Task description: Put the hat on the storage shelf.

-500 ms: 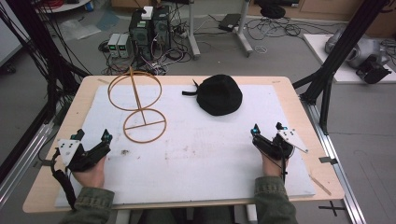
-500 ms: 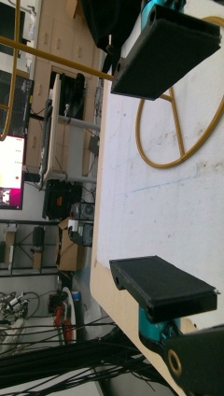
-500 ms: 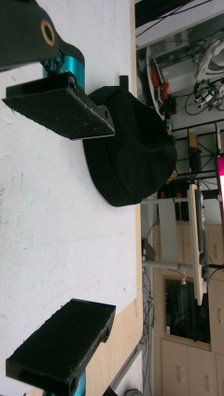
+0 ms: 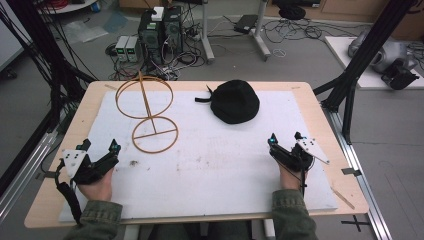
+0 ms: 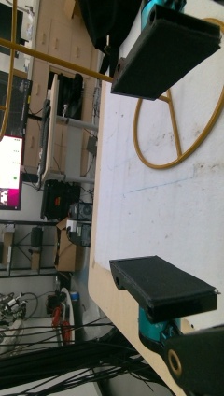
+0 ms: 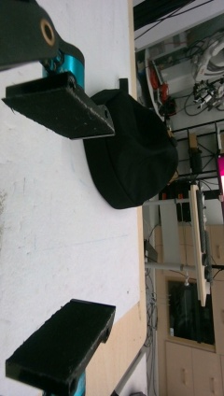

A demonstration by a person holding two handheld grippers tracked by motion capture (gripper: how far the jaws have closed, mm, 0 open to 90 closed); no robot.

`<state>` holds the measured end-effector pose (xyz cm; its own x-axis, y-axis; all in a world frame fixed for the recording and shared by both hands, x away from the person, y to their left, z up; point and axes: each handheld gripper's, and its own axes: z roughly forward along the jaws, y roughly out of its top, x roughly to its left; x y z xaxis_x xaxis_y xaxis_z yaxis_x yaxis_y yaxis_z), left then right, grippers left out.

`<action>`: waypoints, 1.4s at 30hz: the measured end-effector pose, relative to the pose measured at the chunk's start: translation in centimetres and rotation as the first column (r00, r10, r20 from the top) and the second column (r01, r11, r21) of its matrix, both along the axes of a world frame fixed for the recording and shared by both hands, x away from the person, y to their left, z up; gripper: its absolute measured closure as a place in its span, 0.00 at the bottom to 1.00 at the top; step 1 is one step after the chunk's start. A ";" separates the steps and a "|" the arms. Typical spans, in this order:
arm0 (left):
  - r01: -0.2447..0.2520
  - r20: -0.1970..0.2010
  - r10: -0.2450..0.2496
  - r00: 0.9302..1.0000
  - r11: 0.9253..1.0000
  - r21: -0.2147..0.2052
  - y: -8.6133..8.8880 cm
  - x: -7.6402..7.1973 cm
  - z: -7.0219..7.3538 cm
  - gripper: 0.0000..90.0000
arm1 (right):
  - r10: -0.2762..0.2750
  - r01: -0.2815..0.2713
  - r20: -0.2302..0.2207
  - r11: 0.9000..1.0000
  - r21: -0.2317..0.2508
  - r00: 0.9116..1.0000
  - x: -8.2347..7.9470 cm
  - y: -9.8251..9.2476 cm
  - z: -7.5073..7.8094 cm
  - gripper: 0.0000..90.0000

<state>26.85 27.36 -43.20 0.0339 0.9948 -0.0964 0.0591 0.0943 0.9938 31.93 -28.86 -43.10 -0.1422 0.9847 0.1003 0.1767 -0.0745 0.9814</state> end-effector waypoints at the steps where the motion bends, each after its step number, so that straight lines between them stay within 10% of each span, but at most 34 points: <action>1: 0.001 0.001 -0.001 1.000 1.000 0.005 0.1 0.0 0.0 0.16 | 0.006 -0.006 -0.004 1.000 0.011 1.000 0.0 0.0 0.1 0.12; 14: 0.004 -0.004 -0.004 1.000 1.000 0.001 0.4 -0.4 0.0 0.16 | 0.071 -0.072 0.021 0.997 0.036 0.997 1.4 1.4 2.5 0.12; 25: -0.009 0.000 0.009 1.000 1.000 0.007 0.7 -0.6 -0.1 0.16 | 0.141 -0.146 -0.123 0.989 -0.034 0.982 6.8 3.4 4.2 0.12; 42: 0.000 -0.009 0.000 1.000 1.000 0.006 0.6 -0.3 -0.2 0.16 | 0.149 -0.172 -0.188 0.978 -0.116 0.971 12.8 6.0 6.7 0.12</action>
<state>26.51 27.97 -43.36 0.0329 0.9954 -0.0904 0.0678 0.0880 0.9938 44.72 -22.86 -36.43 -0.2910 0.9567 0.0101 0.3479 0.0960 0.9326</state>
